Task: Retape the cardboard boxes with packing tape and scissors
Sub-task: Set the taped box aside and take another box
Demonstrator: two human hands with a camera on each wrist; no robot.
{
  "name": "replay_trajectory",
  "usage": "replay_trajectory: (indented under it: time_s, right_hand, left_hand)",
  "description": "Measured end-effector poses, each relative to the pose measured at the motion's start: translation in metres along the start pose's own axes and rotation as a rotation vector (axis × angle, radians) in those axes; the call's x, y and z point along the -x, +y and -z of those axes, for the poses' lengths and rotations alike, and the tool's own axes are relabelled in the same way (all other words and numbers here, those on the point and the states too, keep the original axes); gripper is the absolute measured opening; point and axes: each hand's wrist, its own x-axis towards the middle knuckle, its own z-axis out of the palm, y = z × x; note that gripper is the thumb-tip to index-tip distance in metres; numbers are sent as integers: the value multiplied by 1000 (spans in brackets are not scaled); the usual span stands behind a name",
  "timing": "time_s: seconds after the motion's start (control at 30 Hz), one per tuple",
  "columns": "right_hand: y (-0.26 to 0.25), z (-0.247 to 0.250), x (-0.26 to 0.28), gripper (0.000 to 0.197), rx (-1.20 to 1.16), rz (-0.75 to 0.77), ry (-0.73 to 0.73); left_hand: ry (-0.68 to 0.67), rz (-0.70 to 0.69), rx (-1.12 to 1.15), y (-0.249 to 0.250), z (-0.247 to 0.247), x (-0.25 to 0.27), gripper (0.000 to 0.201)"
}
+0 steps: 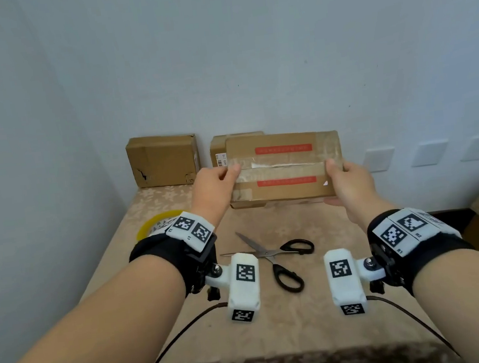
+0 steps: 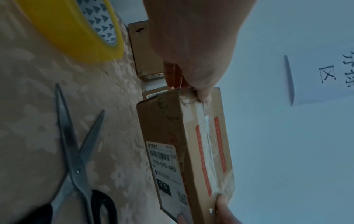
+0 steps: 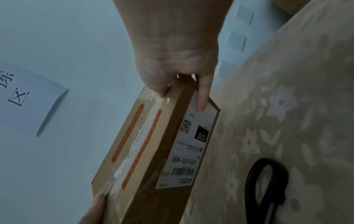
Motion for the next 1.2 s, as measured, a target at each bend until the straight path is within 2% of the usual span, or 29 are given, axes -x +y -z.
replay_trajectory:
  time_s: [0.17,0.27,0.37,0.43,0.53,0.57,0.63,0.73,0.8,0.9,1.0,1.1,1.2]
  right_hand:
    - [-7,15,-20,38,326,73,88]
    - [-18,25,-37,46,478,146,227]
    - [-22,32,-50,41,620,226,287]
    - [-16,29,-60,51,715,204,191]
    - [3,20,-75,82,848,94,-44]
    - [9,16,-81,88,892,77,-69]
    - [16,8,-93,86,920,86,-44]
    - [16,-2,-109,73,907,86,-4]
    - [14,-7,-119,70,896,72,-17]
    - [14,-13,-131,68,882,78,-26]
    - [17,-20,-138,68,904,83,-16]
    - [16,-26,-143,68,967,87,0]
    - [14,-31,-144,74,1128,119,18]
  left_hand:
    - [-77,91,-92,5,-23,-16,53]
    - [-151,111,-77,12,-42,-32,52]
    - [-326,164,99,16,-69,-50,31]
    - [-389,173,195,13,-85,-60,24]
    - [-411,173,234,4,-98,-76,33]
    - [-438,186,260,1,-99,-82,38]
    - [-520,209,285,-5,-98,-95,47]
    - [-546,142,163,-11,-89,-110,45]
    - [-462,70,36,-14,-79,-117,43]
    - [-301,-149,-316,-26,-63,-131,39]
    - [-212,-304,-645,-38,-48,-147,48]
    - [-290,-274,-969,-52,-35,-164,75]
    - [-404,-136,-1027,-70,-29,-168,87]
